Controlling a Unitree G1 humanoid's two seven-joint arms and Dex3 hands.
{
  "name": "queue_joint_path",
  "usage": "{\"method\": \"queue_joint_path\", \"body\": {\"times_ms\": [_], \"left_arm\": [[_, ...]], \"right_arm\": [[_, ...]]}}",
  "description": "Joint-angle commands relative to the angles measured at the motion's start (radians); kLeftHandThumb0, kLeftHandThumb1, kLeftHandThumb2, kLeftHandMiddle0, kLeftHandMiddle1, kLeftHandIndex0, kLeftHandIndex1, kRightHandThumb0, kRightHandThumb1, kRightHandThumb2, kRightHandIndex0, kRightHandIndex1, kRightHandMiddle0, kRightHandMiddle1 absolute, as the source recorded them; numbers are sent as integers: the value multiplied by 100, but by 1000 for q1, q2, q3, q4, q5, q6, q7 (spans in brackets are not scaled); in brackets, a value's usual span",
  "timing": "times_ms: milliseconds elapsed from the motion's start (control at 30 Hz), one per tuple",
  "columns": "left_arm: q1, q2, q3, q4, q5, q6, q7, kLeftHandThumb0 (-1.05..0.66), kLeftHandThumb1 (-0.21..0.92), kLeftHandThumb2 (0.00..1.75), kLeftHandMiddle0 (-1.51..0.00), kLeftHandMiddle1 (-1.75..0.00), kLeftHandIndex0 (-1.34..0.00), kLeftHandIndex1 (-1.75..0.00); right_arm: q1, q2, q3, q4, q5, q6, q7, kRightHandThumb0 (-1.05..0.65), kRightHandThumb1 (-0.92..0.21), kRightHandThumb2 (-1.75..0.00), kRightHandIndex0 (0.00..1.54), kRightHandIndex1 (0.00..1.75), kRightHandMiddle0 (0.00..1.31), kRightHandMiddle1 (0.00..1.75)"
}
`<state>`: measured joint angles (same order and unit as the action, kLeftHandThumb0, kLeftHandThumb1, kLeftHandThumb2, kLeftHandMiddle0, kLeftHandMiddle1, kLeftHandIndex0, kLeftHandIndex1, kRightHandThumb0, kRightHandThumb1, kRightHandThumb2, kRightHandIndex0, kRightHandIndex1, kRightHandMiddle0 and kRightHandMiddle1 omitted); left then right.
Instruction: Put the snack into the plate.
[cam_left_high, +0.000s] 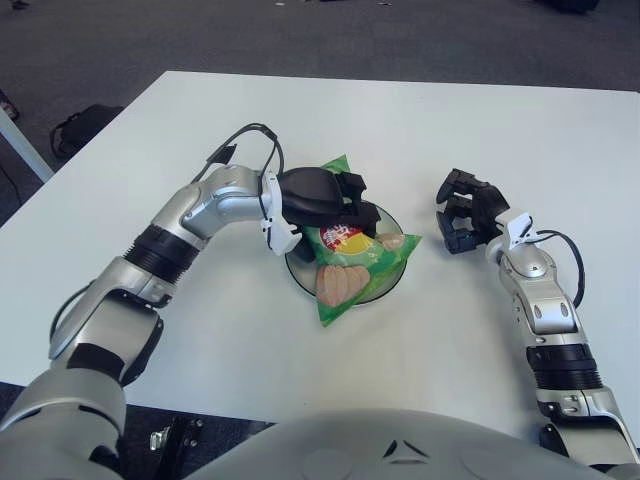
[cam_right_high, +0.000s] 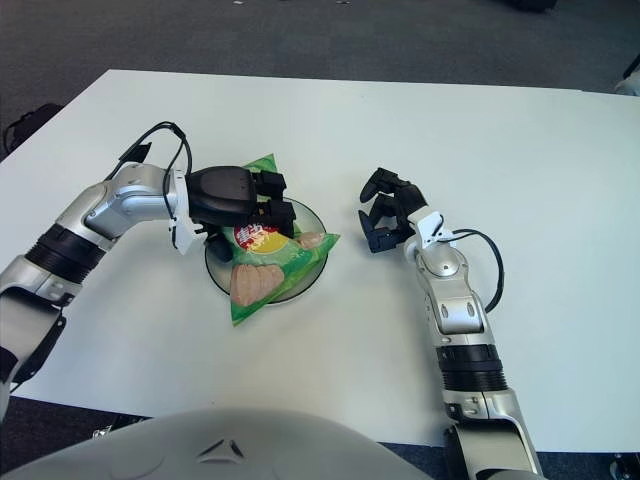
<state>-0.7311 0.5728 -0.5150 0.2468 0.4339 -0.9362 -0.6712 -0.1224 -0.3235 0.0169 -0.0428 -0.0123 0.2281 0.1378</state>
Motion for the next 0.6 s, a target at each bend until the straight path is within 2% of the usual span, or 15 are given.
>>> {"method": "queue_joint_path", "body": {"times_ms": [0,100,400,567], "left_arm": [[-16,10,-27,29,-12,-8,-46,-78,53,75,0,-13,0,-17],[-20,4,-31,46,-16,-16,-52,-87,58,66,0,-4,0,-6],[-30,0,-31,86,-8,-48,-50,-104,82,30,0,0,0,0],[-33,-1,-32,99,-32,-57,-61,-105,86,24,0,0,0,0]], "right_arm": [[64,-3,39,56,-28,78,32,-1,-16,-150,74,171,51,174],[62,-7,45,60,-41,73,31,-1,-16,-148,75,167,51,175],[48,-20,64,74,-64,81,43,-1,-20,-138,77,151,51,175],[43,-18,66,86,-73,70,45,-1,-21,-137,77,150,51,175]]}}
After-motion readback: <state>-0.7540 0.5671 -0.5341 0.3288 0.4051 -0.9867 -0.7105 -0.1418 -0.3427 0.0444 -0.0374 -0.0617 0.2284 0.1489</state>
